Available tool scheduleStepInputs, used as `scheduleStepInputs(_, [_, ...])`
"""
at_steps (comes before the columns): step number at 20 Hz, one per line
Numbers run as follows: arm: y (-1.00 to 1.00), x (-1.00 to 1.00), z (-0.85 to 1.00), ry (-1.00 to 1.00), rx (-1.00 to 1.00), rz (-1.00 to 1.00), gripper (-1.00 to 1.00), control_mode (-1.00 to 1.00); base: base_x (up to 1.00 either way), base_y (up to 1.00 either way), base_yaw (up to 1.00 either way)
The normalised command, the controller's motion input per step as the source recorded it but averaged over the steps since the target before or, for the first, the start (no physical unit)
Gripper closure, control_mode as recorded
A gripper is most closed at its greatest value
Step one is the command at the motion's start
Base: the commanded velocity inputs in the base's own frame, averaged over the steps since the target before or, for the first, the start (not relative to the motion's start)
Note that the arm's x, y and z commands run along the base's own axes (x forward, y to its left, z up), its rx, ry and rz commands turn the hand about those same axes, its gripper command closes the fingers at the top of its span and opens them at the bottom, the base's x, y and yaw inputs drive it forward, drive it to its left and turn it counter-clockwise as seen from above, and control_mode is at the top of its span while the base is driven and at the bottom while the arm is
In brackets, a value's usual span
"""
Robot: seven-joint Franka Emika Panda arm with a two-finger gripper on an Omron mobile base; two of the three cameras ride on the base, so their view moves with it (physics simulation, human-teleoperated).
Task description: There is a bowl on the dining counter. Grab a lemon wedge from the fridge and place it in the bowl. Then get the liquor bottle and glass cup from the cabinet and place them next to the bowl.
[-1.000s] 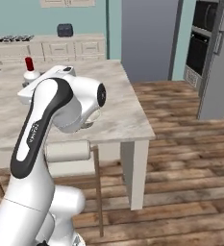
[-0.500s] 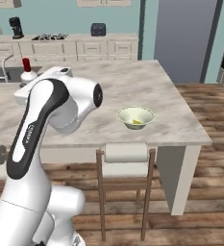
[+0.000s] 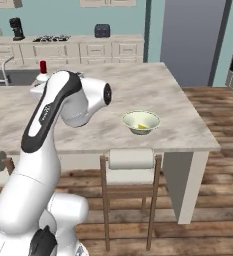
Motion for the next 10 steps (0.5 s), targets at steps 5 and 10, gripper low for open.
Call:
scheduleStepInputs(5, [-0.21,0.44,-0.25,0.01,-0.09,-0.01,1.00,-1.00,0.00,0.00,0.00])
scheduleStepInputs(10, [-0.19,0.18,-0.37,0.00,-0.08,-0.05,1.00,-1.00,0.00,0.00,0.00])
